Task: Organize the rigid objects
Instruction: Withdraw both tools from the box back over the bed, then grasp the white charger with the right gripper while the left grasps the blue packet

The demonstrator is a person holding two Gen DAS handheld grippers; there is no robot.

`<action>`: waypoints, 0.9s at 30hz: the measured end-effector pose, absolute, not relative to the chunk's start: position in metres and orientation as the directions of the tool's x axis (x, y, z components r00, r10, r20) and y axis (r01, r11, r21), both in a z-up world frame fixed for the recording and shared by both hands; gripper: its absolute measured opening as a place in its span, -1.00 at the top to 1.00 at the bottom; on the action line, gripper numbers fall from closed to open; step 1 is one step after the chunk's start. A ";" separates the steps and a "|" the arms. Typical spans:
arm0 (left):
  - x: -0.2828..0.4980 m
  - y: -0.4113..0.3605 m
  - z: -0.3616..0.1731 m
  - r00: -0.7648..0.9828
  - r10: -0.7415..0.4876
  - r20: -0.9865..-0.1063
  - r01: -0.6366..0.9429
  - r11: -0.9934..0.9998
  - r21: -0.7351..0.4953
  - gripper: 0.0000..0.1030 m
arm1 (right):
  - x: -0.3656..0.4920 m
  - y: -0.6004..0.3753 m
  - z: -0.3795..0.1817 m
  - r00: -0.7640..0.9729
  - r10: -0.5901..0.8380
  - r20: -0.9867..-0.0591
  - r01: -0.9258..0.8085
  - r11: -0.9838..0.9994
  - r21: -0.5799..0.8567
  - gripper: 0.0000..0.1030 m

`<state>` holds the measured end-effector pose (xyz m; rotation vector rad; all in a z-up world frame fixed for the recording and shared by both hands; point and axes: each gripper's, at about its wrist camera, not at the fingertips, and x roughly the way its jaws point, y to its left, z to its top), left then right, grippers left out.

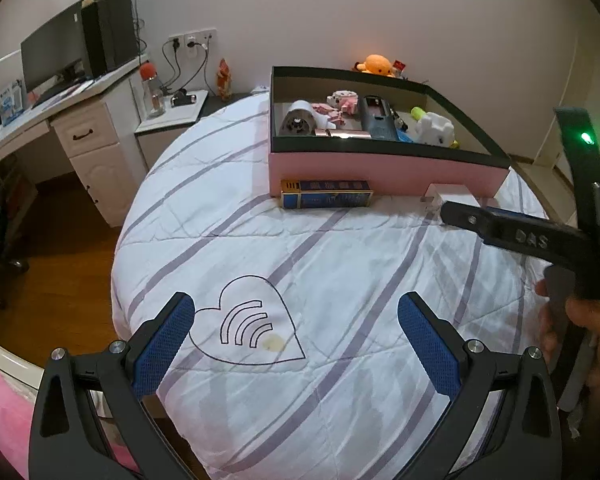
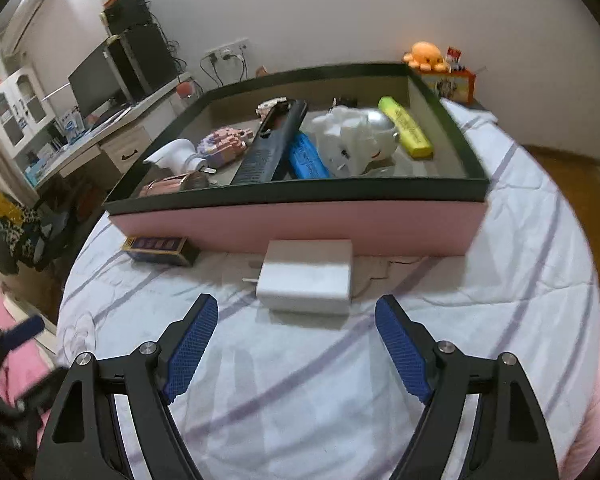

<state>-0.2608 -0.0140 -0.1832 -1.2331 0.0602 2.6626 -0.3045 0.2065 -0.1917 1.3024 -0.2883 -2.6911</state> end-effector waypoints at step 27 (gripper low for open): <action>-0.301 0.008 -0.196 -0.590 0.162 -0.791 -0.213 -0.976 -0.040 -0.99 | -0.294 0.224 -0.198 -0.633 -0.113 -0.766 0.059 -0.993 0.098 -0.33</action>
